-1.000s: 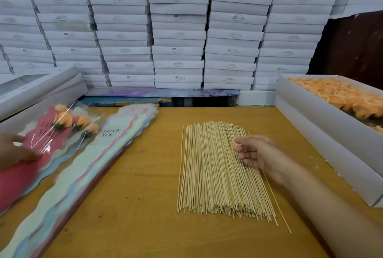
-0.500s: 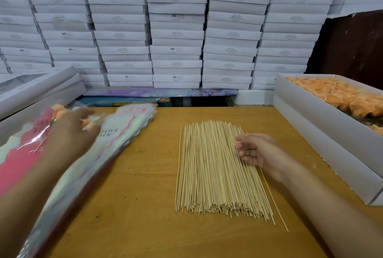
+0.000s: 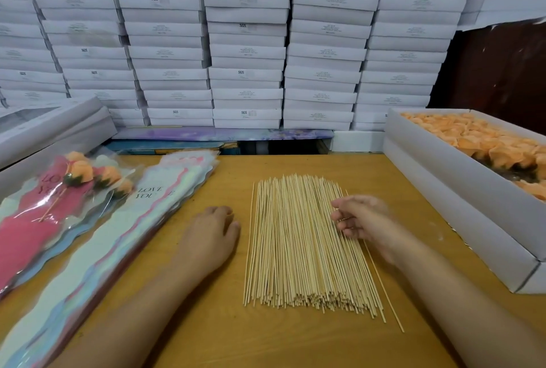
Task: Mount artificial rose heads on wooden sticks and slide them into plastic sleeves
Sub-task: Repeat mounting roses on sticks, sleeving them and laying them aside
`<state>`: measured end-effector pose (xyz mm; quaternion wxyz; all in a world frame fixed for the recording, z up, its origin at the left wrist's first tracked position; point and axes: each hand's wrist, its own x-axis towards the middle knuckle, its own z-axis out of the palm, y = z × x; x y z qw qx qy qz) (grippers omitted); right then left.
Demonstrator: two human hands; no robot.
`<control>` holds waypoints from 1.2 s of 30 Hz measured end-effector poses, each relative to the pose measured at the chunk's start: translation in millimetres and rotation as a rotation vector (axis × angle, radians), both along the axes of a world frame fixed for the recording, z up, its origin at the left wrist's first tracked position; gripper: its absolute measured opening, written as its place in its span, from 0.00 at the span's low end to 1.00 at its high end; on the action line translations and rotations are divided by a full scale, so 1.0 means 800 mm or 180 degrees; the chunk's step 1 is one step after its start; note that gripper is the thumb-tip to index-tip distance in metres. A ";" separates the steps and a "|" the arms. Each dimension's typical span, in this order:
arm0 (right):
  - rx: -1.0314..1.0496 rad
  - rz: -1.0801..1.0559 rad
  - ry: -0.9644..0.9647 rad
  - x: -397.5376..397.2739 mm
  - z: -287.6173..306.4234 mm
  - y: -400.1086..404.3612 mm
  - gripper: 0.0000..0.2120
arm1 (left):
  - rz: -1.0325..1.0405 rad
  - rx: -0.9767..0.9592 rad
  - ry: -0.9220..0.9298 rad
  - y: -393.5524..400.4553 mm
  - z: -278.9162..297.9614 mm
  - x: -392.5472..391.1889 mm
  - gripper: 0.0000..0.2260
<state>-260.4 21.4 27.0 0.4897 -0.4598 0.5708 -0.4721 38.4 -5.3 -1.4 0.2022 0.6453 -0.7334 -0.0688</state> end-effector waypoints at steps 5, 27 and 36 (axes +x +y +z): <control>0.0029 -0.0062 0.0072 0.001 -0.002 0.000 0.06 | -0.0024 -0.0080 -0.0185 0.001 -0.011 -0.003 0.18; -0.0660 -0.1817 0.4021 -0.105 0.129 -0.029 0.18 | -0.0080 -0.0110 -0.0194 0.001 -0.009 -0.002 0.17; 0.1067 -0.1136 0.4759 -0.202 0.162 -0.038 0.17 | -0.0061 -0.0129 -0.0191 0.003 -0.009 -0.002 0.17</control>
